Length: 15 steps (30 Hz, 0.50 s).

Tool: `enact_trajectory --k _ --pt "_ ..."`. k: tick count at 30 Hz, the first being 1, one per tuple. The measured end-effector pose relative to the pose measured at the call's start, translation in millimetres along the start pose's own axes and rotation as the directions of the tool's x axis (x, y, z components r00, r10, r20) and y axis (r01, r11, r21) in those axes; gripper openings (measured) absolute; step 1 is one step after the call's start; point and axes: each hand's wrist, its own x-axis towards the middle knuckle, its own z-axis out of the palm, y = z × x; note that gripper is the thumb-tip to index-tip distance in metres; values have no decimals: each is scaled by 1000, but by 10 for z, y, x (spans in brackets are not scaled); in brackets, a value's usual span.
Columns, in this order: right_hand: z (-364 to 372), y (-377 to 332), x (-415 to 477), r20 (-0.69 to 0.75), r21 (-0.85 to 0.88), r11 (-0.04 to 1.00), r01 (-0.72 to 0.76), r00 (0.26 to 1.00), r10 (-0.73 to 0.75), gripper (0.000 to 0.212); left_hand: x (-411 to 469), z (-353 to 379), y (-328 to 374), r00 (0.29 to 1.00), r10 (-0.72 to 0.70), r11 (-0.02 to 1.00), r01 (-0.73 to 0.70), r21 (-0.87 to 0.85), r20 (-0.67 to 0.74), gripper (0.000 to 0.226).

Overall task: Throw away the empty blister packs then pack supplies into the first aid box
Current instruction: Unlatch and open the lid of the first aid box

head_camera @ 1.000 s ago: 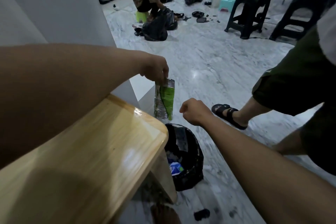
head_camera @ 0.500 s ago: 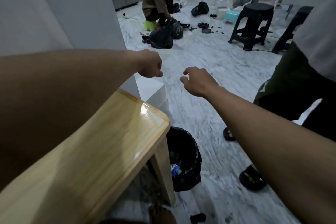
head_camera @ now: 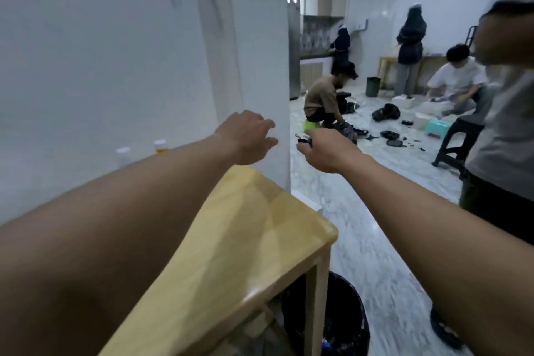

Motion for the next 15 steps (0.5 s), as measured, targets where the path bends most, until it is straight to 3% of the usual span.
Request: enact_trajectory --k 8,15 --pt "-395 -1164 -186 -39 -11 976 219 975 -219 60 -1068 -691 -813 975 -154 966 183 183 -162 54" --pt "-462 -2214 -367 -85 10 915 402 913 -400 59 -2125 -1035 -1441 904 -364 893 407 194 -223 52"
